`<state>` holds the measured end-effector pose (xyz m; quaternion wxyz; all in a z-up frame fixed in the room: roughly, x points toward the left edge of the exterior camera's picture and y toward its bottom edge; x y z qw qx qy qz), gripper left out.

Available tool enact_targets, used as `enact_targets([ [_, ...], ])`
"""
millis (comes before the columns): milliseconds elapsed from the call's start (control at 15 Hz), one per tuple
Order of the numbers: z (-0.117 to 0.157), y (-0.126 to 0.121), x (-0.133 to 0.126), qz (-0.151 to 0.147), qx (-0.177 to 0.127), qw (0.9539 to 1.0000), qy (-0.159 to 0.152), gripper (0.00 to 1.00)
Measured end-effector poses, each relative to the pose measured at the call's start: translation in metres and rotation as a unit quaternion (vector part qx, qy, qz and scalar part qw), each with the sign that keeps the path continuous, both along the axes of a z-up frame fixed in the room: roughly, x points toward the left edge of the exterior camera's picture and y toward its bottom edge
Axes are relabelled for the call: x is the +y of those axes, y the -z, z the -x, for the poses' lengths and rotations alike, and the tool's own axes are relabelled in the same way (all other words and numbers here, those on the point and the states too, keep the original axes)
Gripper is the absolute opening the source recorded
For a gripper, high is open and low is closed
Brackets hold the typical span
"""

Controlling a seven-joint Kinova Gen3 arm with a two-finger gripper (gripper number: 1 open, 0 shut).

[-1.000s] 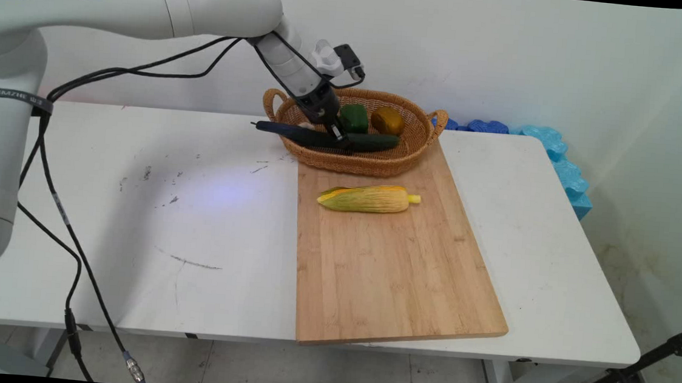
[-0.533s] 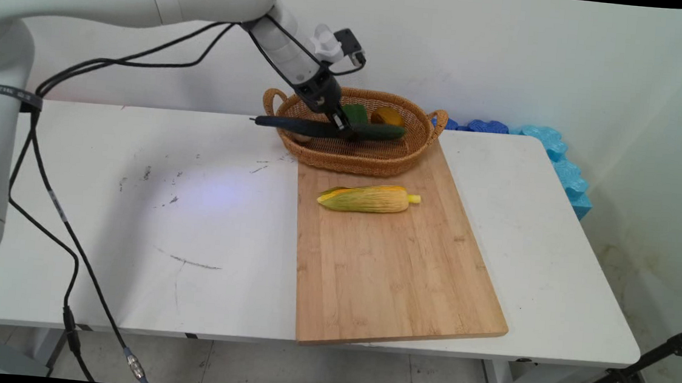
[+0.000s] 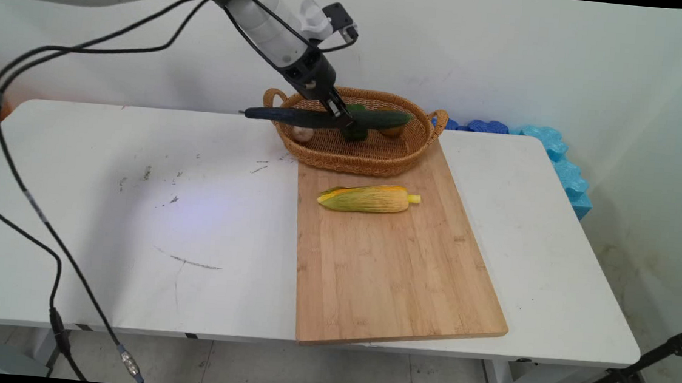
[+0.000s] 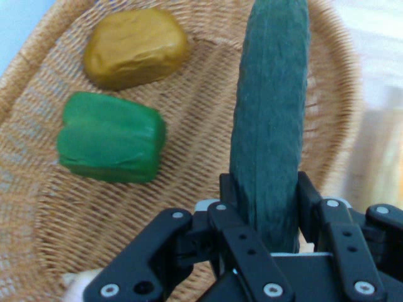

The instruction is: Place the picked object on the cutting board

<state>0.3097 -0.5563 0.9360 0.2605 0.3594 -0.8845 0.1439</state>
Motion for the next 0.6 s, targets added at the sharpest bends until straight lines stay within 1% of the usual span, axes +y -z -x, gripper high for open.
enact_targets([
  [200,0.006,-0.014,0.026,-0.01,0.024,0.9997,0.004,0.0],
  [600,0.023,-0.023,0.068,-0.035,0.058,0.9976,0.016,0.0],
])
